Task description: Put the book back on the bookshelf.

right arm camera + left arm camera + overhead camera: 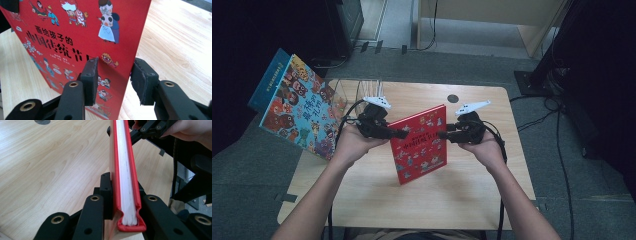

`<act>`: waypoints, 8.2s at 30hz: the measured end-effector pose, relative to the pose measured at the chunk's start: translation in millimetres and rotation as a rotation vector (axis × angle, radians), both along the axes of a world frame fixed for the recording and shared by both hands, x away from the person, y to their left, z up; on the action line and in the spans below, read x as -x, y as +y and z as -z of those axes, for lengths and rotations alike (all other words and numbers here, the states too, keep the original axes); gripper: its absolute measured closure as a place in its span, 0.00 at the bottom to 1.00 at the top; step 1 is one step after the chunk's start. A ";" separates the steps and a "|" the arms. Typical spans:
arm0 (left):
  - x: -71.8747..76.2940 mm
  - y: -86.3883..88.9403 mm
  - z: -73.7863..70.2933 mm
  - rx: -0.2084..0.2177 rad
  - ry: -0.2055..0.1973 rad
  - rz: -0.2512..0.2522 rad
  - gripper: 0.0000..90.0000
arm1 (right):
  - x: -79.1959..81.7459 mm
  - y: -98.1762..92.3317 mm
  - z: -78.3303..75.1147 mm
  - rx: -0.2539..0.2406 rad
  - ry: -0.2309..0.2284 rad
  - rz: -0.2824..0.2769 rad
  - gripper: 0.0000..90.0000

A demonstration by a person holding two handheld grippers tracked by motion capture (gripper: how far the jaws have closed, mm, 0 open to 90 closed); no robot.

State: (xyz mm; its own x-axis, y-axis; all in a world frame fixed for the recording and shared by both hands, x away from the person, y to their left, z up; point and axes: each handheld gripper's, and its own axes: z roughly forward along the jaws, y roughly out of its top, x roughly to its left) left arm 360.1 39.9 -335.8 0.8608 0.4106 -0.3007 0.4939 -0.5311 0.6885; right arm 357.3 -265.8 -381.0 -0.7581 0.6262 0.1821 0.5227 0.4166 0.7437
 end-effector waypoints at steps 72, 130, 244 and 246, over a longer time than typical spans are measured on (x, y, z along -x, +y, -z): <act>-6.8 104.4 -21.7 0.133 0.146 -0.303 0.88 | 32.4 -29.7 130.7 0.083 0.027 0.144 0.48; -7.5 229.2 -40.3 0.094 0.090 -0.719 0.88 | 32.0 -23.3 141.9 0.119 -0.109 0.165 0.30; -104.8 193.3 -59.3 -0.296 0.331 -0.618 0.84 | 33.9 -21.6 141.8 0.119 -0.106 0.189 0.30; -105.1 193.6 -59.3 -0.301 0.330 -0.623 0.85 | 33.9 -21.7 141.8 0.119 -0.106 0.190 0.30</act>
State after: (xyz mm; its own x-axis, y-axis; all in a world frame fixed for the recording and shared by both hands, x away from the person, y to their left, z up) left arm 465.1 233.5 -276.6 0.3283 0.8956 -0.3002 0.9185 -0.2286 0.3225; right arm 323.3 -287.5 -522.8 -0.6360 0.7713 0.0242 0.5216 0.4066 0.7500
